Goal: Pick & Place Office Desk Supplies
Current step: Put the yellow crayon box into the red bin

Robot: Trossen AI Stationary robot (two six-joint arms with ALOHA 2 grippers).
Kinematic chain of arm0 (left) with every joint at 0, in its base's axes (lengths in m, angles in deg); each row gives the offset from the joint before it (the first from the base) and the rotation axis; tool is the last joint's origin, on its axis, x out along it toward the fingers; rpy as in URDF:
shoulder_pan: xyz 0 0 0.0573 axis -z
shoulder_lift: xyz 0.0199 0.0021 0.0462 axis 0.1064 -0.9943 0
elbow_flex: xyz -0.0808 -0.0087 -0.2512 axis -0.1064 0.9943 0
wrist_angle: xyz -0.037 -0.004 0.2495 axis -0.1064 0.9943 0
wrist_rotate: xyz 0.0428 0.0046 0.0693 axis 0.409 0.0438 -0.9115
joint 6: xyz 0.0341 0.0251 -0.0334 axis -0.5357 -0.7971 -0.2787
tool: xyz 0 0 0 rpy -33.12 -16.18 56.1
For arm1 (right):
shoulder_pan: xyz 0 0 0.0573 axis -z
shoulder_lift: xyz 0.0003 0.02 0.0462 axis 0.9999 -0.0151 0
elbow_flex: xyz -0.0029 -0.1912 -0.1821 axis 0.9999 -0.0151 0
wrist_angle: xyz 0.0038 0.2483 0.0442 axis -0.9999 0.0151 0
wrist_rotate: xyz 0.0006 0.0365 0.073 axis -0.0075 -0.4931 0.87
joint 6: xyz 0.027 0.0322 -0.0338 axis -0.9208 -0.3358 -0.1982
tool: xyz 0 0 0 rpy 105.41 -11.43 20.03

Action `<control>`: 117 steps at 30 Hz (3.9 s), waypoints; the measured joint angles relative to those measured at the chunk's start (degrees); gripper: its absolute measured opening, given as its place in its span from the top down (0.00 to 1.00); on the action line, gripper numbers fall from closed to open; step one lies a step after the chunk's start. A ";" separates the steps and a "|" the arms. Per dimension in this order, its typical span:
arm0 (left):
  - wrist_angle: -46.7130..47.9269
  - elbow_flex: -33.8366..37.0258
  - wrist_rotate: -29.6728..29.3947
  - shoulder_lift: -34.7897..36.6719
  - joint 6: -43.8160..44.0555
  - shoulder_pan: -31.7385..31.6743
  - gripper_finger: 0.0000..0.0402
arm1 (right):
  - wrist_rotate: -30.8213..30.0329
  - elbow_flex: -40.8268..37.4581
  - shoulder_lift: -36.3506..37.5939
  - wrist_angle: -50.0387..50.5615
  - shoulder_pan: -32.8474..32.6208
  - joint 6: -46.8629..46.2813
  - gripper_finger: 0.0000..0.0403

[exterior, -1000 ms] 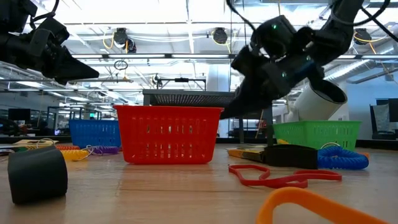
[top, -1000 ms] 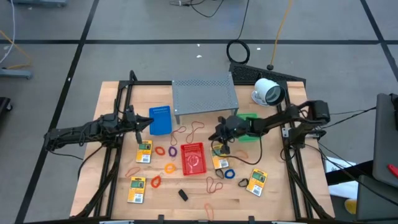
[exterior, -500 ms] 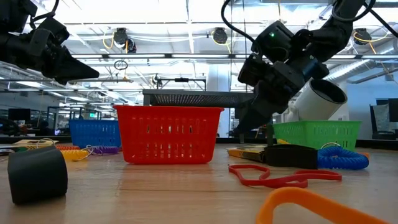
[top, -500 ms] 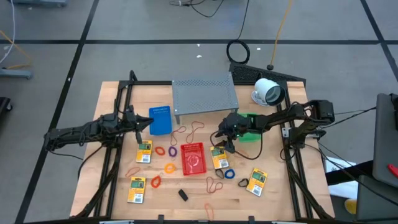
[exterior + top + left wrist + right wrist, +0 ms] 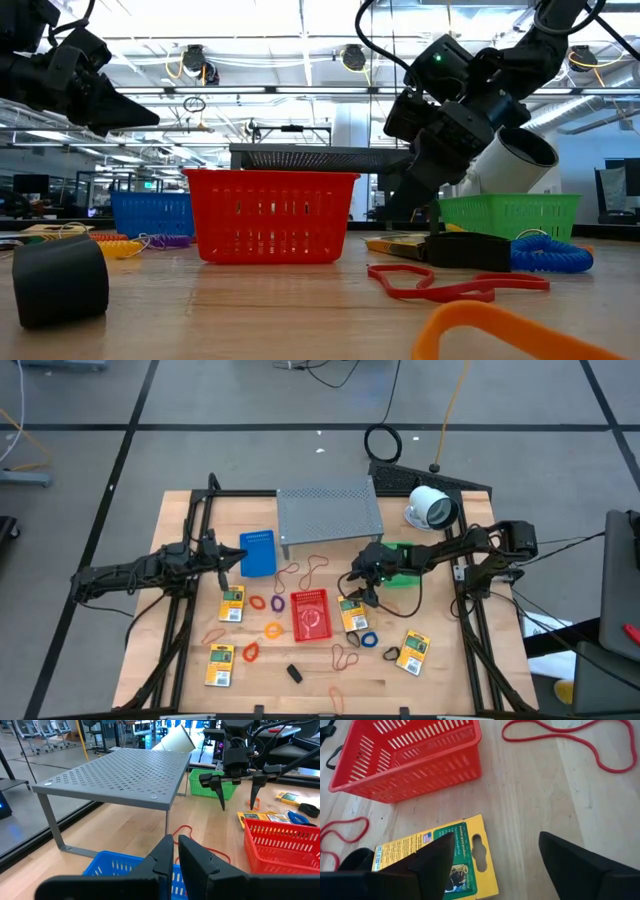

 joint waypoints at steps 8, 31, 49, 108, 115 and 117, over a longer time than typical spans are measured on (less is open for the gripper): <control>0.00 0.00 0.02 -0.01 0.00 -0.01 0.91 | 0.02 0.00 0.00 0.25 -0.42 -1.41 0.32; -0.01 0.00 0.07 0.00 0.28 0.00 0.91 | -3.37 0.02 -0.02 3.11 -4.20 -4.43 0.33; -0.01 0.00 0.11 -0.02 0.13 -0.01 0.91 | 3.05 0.20 -6.88 -2.95 -4.04 -8.28 0.35; 1.68 0.00 -1.01 -0.01 0.36 0.00 0.91 | -8.39 0.00 19.50 -7.55 -12.06 14.14 1.00; 1.68 0.00 -1.01 0.00 1.68 0.01 0.91 | -14.03 0.02 15.48 -14.73 -13.48 15.16 1.00; 1.66 0.00 -1.03 -0.01 1.68 0.01 0.91 | -13.98 0.07 13.69 -18.17 -12.99 15.14 1.00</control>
